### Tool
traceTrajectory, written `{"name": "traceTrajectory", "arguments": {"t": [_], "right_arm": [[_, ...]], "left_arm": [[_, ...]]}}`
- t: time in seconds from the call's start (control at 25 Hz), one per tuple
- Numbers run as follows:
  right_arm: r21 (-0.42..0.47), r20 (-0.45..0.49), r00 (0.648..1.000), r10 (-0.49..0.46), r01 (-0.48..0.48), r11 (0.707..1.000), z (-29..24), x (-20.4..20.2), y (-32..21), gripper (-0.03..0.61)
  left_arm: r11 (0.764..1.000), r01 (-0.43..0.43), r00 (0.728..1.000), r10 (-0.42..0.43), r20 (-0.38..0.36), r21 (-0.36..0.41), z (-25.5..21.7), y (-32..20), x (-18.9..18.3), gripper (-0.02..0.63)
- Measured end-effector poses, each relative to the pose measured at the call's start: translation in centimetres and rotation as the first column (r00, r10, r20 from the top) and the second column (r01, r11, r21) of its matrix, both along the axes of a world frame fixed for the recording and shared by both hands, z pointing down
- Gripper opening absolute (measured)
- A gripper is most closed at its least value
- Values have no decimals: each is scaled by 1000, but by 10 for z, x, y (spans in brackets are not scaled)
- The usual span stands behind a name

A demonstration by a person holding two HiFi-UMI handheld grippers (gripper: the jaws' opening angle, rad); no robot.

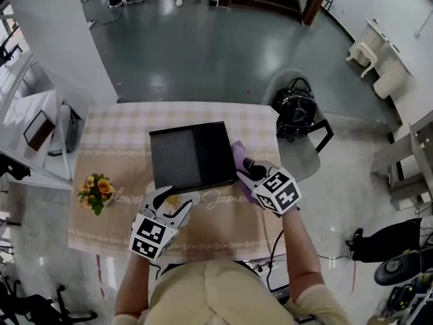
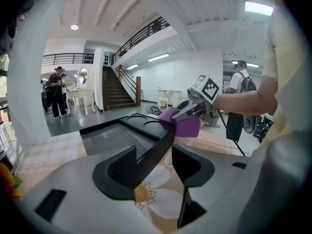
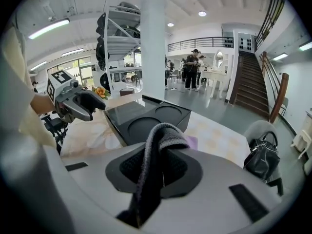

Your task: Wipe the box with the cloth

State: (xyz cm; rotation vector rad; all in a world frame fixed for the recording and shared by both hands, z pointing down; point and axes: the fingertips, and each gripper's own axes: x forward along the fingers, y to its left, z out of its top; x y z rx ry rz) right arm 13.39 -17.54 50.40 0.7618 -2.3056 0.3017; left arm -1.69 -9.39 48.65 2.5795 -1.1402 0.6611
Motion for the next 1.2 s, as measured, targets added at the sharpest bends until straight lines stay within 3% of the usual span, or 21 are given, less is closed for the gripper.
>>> {"name": "traceTrajectory", "arguments": {"t": [0.2,0.52,0.84,1.0,1.2], "right_arm": [[-15,0,1000,8,-8,1000,-1,1,12,72],[-37,-22,1000,-1,0,999,-13,6,26,72],[-76,14,1000,-6,7,997,-45,12,33,72],[-14,-2,1000,-3,3,1000,-73,20,20,72],[112,-146,989,-7,23,993,-102,31,-22,74]], "left_arm": [[1000,11,999,-11,-37,3,-3,-2,-2,233],[1000,17,999,-16,-49,16,-11,-2,-6,233],[999,33,999,-33,-35,26,-29,-9,-19,233],[998,40,999,-39,-35,45,-45,-18,-27,232],[997,47,998,-45,-37,61,-57,-31,-38,233]]}}
